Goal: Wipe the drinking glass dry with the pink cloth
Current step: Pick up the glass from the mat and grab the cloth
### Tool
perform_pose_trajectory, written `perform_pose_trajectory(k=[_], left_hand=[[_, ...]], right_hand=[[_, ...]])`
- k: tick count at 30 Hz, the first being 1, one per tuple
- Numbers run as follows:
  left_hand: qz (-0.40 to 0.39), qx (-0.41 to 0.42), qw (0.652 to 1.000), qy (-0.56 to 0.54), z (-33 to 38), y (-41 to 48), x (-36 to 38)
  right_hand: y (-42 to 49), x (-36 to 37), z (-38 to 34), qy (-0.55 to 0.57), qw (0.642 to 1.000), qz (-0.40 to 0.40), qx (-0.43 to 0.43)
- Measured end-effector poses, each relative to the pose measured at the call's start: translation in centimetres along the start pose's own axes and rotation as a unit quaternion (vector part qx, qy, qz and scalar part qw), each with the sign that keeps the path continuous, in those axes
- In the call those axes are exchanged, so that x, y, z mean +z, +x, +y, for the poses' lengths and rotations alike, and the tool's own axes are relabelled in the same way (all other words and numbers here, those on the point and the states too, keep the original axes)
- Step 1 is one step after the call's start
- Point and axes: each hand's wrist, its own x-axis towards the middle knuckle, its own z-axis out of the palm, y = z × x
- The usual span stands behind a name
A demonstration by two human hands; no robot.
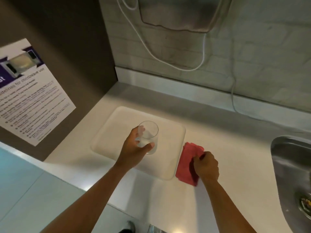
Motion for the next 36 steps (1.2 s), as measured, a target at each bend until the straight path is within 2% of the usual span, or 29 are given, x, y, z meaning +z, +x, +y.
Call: perform_pose_trajectory(k=[2,6,10,14,17,20,23,27,31,33,36], left_hand=[[0.007,0.002,1.000,-0.012,-0.3,0.4,0.1],[0.025,-0.005,0.998,-0.051,0.0,1.4,0.3],[0.055,-0.066,0.982,-0.168,1.2,1.7,0.8],[-0.004,-0.153,0.944,-0.291,1.4,0.7,1.7],[-0.064,-0.181,0.927,-0.323,1.4,-0.8,2.6],[-0.130,-0.180,0.914,-0.339,1.4,-2.8,3.3],[-0.171,-0.175,0.889,-0.386,1.3,-4.0,2.9],[-0.176,-0.159,0.879,-0.414,1.2,-4.6,1.2],[-0.166,-0.157,0.876,-0.424,1.9,-4.8,0.9],[-0.155,-0.168,0.875,-0.428,2.2,-4.6,0.7],[-0.146,-0.199,0.870,-0.427,2.0,-4.6,0.3]], right_hand=[[0.5,0.0,0.0,0.030,0.999,-0.009,-0.010],[0.0,0.0,0.3,0.088,0.993,-0.005,-0.081],[-2.2,-0.6,-0.2,0.169,0.977,-0.043,-0.124],[-5.0,-2.4,-2.5,0.242,0.957,-0.053,-0.152],[-7.2,-4.0,-5.3,0.270,0.946,-0.040,-0.176],[-10.0,-4.5,-7.8,0.272,0.930,-0.062,-0.237],[-11.7,-4.4,-8.7,0.229,0.927,-0.068,-0.288],[-13.0,-3.6,-9.6,0.198,0.929,-0.088,-0.299],[-14.1,-3.1,-9.8,0.147,0.928,-0.074,-0.335],[-14.5,-3.1,-8.9,0.118,0.927,-0.082,-0.345],[-14.5,-3.3,-8.9,0.131,0.932,-0.078,-0.327]])
